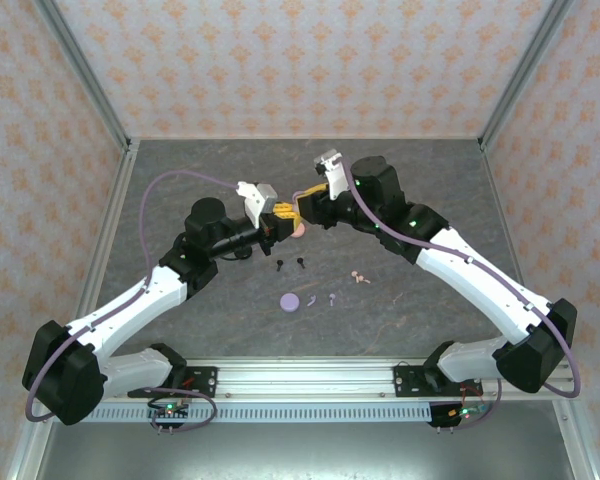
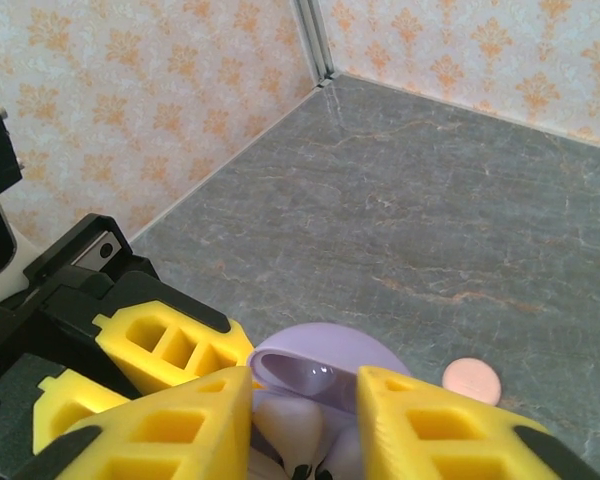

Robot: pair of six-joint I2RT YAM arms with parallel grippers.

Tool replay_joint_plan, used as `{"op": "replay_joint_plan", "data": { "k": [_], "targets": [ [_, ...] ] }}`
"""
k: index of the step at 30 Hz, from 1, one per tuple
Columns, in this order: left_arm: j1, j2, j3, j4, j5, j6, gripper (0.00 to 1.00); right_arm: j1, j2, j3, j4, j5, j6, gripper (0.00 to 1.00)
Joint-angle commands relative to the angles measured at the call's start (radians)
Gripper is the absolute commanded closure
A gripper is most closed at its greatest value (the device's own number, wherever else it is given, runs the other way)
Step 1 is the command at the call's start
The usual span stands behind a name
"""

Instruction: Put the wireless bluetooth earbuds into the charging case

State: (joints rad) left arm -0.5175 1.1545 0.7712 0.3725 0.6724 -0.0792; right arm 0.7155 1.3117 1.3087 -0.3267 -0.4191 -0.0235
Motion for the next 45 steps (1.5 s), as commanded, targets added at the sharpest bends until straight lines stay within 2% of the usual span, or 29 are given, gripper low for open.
{"op": "replay_joint_plan", "data": {
  "k": [1,4,8,12,16,19,26,40,45],
  "targets": [
    [-0.012,-0.031,0.019,0.057,0.012,-0.006,1.00,-0.006,-0.025,0.046,-0.003,0.004,0.026,0.63],
    [-0.012,-0.033,0.018,0.067,0.013,-0.008,1.00,-0.050,-0.044,0.066,0.001,-0.046,0.077,0.58],
    [-0.012,-0.039,0.019,0.086,0.017,-0.011,1.00,-0.137,-0.070,0.060,0.027,-0.186,0.153,0.47],
    [-0.012,-0.045,0.026,0.107,0.021,-0.014,1.00,-0.206,-0.071,0.042,0.043,-0.331,0.218,0.30],
    [-0.012,-0.044,0.042,0.112,0.039,-0.018,1.00,-0.220,-0.033,0.039,0.051,-0.464,0.267,0.11],
    [-0.013,-0.043,0.046,0.115,0.042,-0.018,1.00,-0.218,0.000,0.041,0.066,-0.530,0.302,0.07],
    [-0.019,-0.043,0.049,0.106,0.046,-0.017,1.00,-0.190,0.054,0.049,0.117,-0.598,0.336,0.06],
    [-0.024,-0.064,0.029,0.055,0.017,0.003,1.00,-0.181,0.015,0.049,0.192,-0.643,0.341,0.28],
    [-0.023,-0.069,0.024,0.044,0.016,0.004,1.00,-0.189,-0.028,0.032,0.166,-0.606,0.302,0.29]
  ]
}}
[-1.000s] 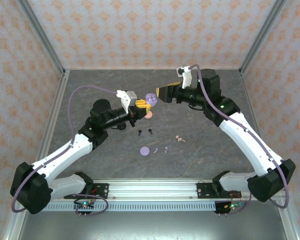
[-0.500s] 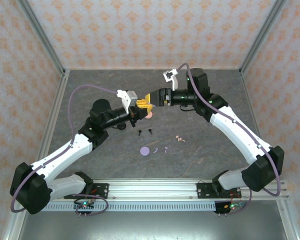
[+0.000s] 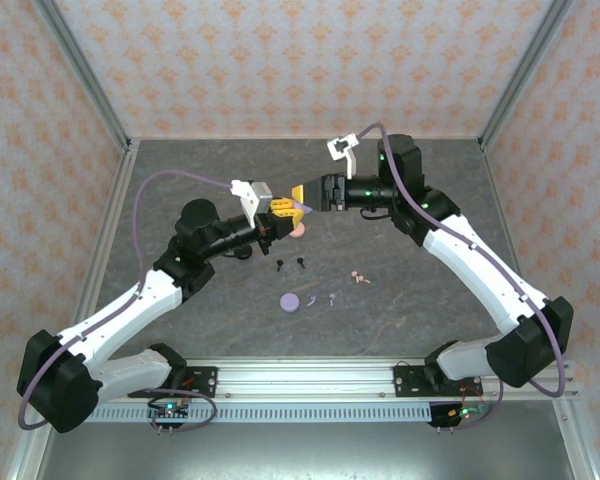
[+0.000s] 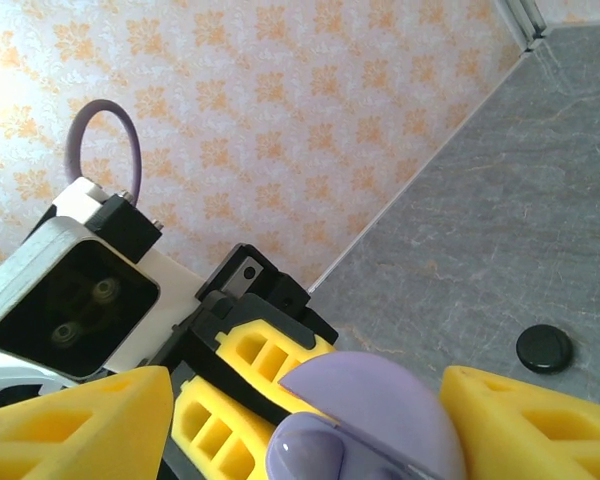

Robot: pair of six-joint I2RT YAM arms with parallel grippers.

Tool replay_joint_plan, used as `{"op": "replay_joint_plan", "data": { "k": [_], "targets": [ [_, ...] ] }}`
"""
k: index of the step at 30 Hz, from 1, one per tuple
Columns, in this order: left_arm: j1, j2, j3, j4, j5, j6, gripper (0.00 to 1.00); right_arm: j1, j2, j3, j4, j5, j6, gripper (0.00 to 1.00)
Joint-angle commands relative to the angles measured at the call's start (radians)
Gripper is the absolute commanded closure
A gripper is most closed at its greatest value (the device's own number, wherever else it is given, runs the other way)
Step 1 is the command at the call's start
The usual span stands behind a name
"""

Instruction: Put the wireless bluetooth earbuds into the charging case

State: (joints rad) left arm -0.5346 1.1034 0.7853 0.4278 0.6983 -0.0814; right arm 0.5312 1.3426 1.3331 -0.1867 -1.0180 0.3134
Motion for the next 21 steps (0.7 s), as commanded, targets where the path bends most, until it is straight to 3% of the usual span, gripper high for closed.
{"op": "replay_joint_plan", "data": {
  "k": [1,9,16,21],
  "targets": [
    [-0.007,-0.018,0.010,-0.016,-0.010,0.006,1.00,-0.007,-0.068,0.001,0.037,-0.006,-0.032,0.29],
    [-0.007,-0.014,0.009,-0.021,-0.015,0.007,1.00,-0.017,-0.096,-0.017,-0.015,0.048,-0.065,0.30],
    [-0.007,0.014,0.033,-0.079,-0.053,0.003,1.00,-0.061,-0.110,0.008,-0.201,0.425,-0.093,0.27],
    [-0.004,0.067,0.039,-0.093,-0.124,-0.030,1.00,-0.148,-0.126,-0.052,-0.292,0.688,0.028,0.21]
  ]
}}
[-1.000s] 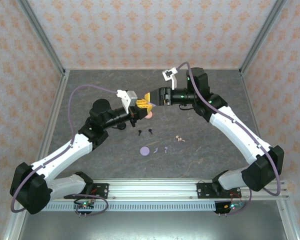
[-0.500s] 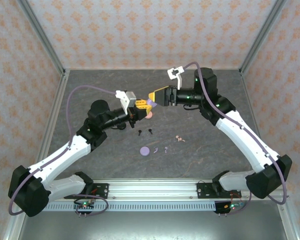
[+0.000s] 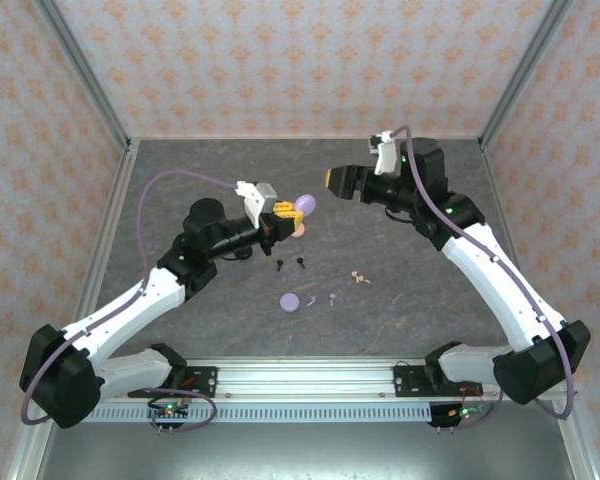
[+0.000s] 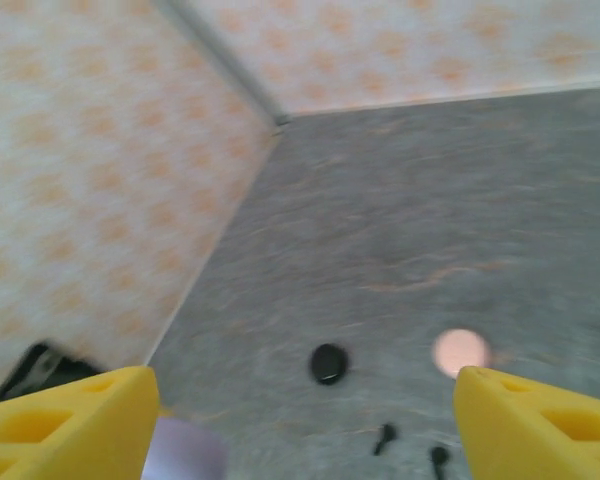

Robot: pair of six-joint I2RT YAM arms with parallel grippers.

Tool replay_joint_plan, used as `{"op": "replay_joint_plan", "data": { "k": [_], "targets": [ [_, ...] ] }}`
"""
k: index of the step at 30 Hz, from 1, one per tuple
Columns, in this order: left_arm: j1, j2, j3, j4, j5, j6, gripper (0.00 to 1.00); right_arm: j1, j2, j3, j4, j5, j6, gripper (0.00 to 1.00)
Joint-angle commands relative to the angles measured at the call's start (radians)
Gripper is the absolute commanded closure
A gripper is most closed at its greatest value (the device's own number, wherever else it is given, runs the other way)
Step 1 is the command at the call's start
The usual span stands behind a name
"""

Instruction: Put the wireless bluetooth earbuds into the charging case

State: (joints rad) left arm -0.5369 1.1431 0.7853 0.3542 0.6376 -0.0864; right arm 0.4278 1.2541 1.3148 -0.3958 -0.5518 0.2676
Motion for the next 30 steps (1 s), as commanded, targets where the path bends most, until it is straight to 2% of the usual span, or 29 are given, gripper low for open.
{"op": "replay_joint_plan", "data": {
  "k": [1,5,10,15,21,30],
  "targets": [
    [-0.003,0.043,0.048,-0.030,-0.075,-0.031,1.00,-0.064,-0.041,-0.058,-0.089,0.240,0.108,0.21],
    [0.002,0.159,0.121,-0.101,-0.082,-0.067,1.00,-0.140,-0.064,-0.174,-0.093,0.333,0.217,0.14],
    [0.002,0.343,0.227,-0.129,-0.076,-0.156,1.00,-0.168,-0.141,-0.282,-0.077,0.391,0.250,0.01],
    [0.002,0.562,0.376,-0.191,-0.063,-0.263,1.00,-0.173,-0.163,-0.327,-0.090,0.403,0.252,0.01],
    [-0.004,0.832,0.601,-0.351,-0.025,-0.335,1.00,-0.173,-0.169,-0.346,-0.107,0.396,0.245,0.01],
    [-0.007,1.052,0.787,-0.403,-0.013,-0.414,1.00,-0.175,-0.194,-0.381,-0.116,0.397,0.246,0.01]
  ]
}}
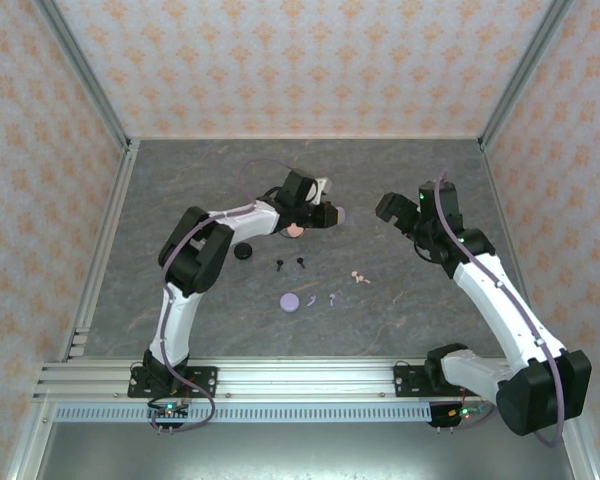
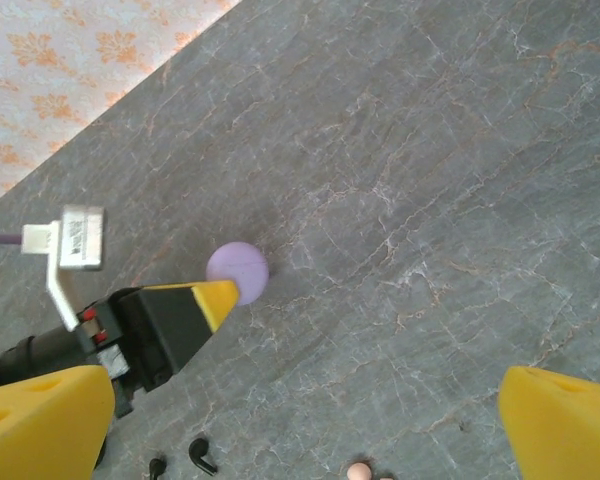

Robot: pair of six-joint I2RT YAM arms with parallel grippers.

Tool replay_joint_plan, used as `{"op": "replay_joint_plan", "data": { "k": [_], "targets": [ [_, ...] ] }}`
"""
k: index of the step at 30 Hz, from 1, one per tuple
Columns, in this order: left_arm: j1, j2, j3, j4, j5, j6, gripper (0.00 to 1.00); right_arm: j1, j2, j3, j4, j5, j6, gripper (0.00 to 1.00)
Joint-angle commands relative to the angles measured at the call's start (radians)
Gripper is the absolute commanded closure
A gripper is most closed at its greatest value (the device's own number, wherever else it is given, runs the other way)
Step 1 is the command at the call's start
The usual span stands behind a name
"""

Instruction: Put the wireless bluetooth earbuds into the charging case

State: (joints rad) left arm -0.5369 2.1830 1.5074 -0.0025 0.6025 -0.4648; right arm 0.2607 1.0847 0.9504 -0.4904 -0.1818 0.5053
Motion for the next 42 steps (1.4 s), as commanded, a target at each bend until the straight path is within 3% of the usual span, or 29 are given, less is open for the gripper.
{"op": "replay_joint_plan", "data": {
  "k": [1,7,15,25,35,42],
  "targets": [
    [-0.005,0.027,0.083,-0.060,0.019,-0.038,1.00,-0.006,-0.027,-0.018,-0.023,0.027,0.006,0.01],
    [-0.006,0.066,0.113,-0.098,0.010,-0.036,0.87,-0.007,-0.032,-0.019,-0.042,0.031,-0.010,0.01],
    [-0.006,0.056,0.130,-0.174,-0.024,0.022,0.62,-0.007,-0.032,-0.007,-0.057,0.031,-0.027,0.01],
    [0.001,-0.043,0.159,-0.268,-0.089,0.105,0.49,-0.007,-0.029,0.032,-0.129,0.023,-0.076,0.01],
    [0.060,-0.360,-0.046,-0.217,-0.181,0.119,0.45,0.024,-0.010,0.069,-0.192,-0.084,-0.140,0.01],
    [0.155,-0.621,-0.257,-0.176,-0.258,0.094,0.38,0.250,0.073,0.123,-0.216,-0.025,-0.164,0.00]
  ]
}}
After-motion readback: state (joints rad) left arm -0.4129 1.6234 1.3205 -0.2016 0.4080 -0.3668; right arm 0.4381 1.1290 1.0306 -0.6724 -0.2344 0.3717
